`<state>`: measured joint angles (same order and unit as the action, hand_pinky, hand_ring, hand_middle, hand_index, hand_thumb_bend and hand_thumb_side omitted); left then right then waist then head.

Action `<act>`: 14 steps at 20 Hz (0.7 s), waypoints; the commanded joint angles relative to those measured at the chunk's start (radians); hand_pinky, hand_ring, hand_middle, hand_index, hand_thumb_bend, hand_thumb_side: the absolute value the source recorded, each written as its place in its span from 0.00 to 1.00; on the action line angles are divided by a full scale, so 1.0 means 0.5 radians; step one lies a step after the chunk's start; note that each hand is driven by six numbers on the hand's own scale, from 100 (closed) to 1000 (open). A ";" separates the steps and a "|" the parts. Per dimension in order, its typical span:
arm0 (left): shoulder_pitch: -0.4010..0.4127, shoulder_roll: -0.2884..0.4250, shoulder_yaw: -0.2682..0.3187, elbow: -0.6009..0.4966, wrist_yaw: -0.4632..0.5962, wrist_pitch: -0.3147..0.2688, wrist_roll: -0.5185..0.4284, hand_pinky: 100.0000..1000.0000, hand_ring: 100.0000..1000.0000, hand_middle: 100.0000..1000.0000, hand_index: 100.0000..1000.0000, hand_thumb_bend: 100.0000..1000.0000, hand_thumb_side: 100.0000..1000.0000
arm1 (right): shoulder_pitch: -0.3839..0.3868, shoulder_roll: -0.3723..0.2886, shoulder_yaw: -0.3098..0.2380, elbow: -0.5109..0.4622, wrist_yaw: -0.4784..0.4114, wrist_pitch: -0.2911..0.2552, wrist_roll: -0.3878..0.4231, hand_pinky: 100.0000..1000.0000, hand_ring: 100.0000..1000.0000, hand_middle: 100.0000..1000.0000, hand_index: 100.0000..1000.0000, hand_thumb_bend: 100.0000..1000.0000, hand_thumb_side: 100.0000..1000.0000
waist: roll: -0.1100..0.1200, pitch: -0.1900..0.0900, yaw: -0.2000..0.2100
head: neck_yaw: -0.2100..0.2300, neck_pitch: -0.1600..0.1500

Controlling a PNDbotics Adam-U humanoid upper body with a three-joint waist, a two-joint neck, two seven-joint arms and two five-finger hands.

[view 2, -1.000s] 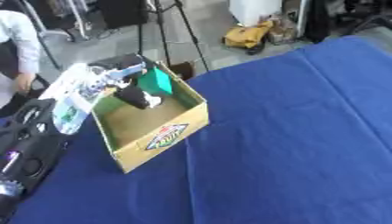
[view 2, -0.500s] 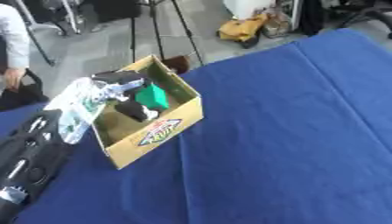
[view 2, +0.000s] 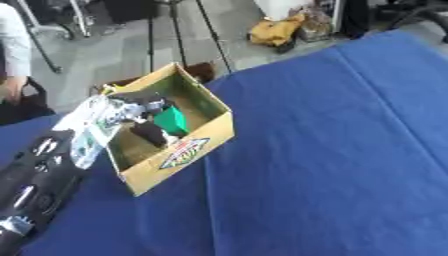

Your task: Pick up objects on the table and place them in the box.

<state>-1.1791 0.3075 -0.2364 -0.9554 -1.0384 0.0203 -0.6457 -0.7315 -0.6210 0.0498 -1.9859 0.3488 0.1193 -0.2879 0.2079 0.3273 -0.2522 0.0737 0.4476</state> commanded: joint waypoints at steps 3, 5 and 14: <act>-0.041 0.051 0.025 -0.052 -0.208 -0.036 0.001 0.80 0.90 0.88 1.00 0.08 0.49 | -0.030 -0.030 -0.019 -0.028 -0.013 -0.002 -0.008 0.80 0.81 0.80 0.83 0.00 0.99 | -0.022 -0.040 -0.006 | 0.014 -0.007; -0.042 0.060 0.039 -0.060 -0.301 -0.032 0.038 0.83 0.93 0.91 1.00 0.13 0.52 | -0.028 -0.029 -0.021 -0.028 -0.013 -0.001 -0.008 0.80 0.81 0.80 0.83 0.00 1.00 | -0.024 -0.041 -0.011 | 0.014 -0.010; -0.051 0.113 0.082 -0.101 -0.741 -0.034 0.232 0.92 1.00 0.98 1.00 0.58 0.68 | -0.015 -0.030 -0.027 -0.028 -0.013 0.004 -0.011 0.80 0.81 0.80 0.83 0.00 0.99 | -0.031 -0.051 -0.013 | 0.012 -0.008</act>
<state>-1.1799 0.3297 -0.2085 -0.9826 -1.3826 0.0047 -0.5408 -0.7294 -0.6210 0.0490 -1.9859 0.3485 0.1209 -0.2895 0.2072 0.3269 -0.2586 0.0774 0.4471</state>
